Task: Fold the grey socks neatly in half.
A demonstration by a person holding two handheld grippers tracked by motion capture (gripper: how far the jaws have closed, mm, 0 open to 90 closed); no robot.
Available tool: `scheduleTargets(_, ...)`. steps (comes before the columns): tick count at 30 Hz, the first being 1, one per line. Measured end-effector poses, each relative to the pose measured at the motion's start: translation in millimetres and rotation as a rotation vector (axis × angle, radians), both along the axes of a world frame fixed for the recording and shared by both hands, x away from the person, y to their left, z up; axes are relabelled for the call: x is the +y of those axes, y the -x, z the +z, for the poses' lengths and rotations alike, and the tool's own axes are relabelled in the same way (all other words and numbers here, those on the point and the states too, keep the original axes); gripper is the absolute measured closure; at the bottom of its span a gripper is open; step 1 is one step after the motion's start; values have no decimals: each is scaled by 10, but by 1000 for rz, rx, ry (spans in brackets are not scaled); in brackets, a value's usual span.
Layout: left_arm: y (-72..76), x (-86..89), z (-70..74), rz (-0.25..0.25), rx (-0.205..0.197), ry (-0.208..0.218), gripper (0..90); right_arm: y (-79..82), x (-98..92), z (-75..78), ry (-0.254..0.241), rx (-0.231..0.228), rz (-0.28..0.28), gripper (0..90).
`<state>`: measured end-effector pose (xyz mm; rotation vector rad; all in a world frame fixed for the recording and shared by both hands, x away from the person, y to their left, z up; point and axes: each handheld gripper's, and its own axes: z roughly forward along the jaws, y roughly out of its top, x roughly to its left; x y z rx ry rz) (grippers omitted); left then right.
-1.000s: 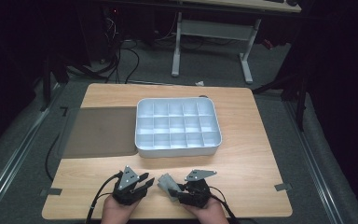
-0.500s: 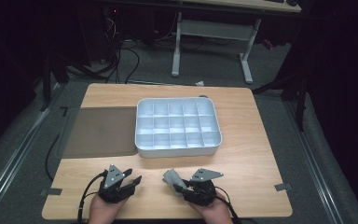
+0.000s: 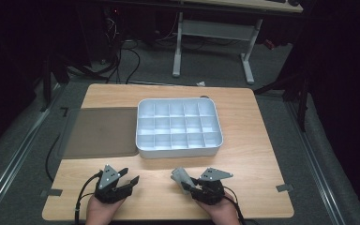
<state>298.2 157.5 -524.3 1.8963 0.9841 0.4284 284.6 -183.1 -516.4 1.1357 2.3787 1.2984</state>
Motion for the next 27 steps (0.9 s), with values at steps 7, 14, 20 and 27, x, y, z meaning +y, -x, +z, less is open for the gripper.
scheduleTargets(7, -9, -6, -19, -6, 5, -8, 419, -7, -94, 34, 32, -16, -29, 703)
scheduleTargets(14, -8, 51, -7, 14, -14, 21, 428, -22, -216, 90, 90, -15, -65, 702)
scheduleTargets(20, -16, 27, -35, 4, 2, 16, 428, -35, -438, 142, 163, 19, -116, 702)
scheduleTargets(27, -6, 22, -29, 6, -4, 21, 431, -46, -531, 208, 251, 38, -119, 702)
